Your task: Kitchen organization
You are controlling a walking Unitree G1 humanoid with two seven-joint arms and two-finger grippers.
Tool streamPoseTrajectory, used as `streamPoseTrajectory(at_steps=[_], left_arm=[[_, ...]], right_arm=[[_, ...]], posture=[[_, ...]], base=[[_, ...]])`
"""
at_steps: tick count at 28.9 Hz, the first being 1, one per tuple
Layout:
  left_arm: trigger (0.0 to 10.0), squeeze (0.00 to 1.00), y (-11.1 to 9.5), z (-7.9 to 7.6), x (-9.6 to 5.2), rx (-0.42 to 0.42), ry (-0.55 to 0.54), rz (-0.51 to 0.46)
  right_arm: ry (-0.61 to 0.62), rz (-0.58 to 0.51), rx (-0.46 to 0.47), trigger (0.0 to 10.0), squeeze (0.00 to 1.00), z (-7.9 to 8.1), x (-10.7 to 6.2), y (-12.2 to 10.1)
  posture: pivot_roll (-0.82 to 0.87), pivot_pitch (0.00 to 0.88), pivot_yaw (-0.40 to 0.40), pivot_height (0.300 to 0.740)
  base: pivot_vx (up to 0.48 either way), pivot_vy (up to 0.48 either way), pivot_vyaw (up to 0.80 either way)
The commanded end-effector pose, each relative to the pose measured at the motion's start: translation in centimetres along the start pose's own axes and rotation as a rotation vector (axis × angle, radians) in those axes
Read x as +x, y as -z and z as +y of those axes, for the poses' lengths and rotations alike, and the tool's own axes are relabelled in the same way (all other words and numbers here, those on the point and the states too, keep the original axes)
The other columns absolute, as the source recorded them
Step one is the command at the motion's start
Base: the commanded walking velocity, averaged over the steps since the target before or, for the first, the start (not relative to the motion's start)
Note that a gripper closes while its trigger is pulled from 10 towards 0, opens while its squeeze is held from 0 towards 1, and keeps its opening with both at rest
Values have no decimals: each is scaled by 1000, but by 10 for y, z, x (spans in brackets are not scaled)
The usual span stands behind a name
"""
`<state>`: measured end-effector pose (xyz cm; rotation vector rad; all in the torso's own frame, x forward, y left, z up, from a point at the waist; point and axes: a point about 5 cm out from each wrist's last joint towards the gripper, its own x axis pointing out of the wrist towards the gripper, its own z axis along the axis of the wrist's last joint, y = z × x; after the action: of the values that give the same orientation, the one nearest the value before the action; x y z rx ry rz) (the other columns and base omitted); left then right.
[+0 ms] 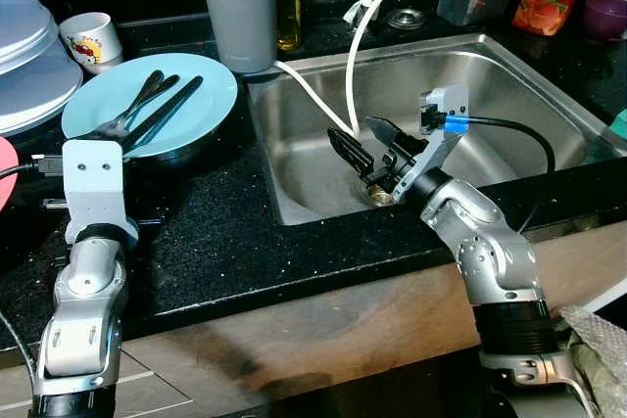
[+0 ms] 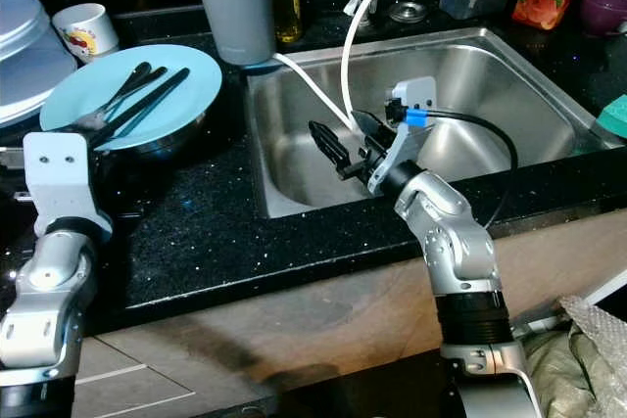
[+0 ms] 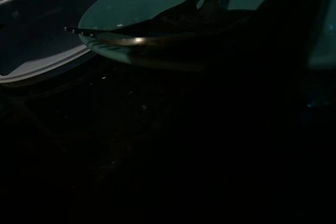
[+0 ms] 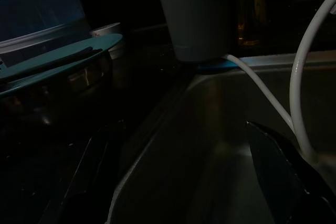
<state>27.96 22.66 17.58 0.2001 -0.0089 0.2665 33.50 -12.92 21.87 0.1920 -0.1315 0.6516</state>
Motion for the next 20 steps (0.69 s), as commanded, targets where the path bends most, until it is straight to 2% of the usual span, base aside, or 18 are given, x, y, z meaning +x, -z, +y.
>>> streamPoseTrajectory(at_steps=[1,20], left_arm=[[0,0,37,-20,-6,7,107,181],[0,0,28,-38,1,-29,185,140]], right_arm=[[4,7,-2,10000,0,0,-1,1],[4,3,-6,10000,0,-1,0,0]], posture=[[20,94,7,740],[18,90,9,740]], base=[[0,0,0],[0,0,0]])
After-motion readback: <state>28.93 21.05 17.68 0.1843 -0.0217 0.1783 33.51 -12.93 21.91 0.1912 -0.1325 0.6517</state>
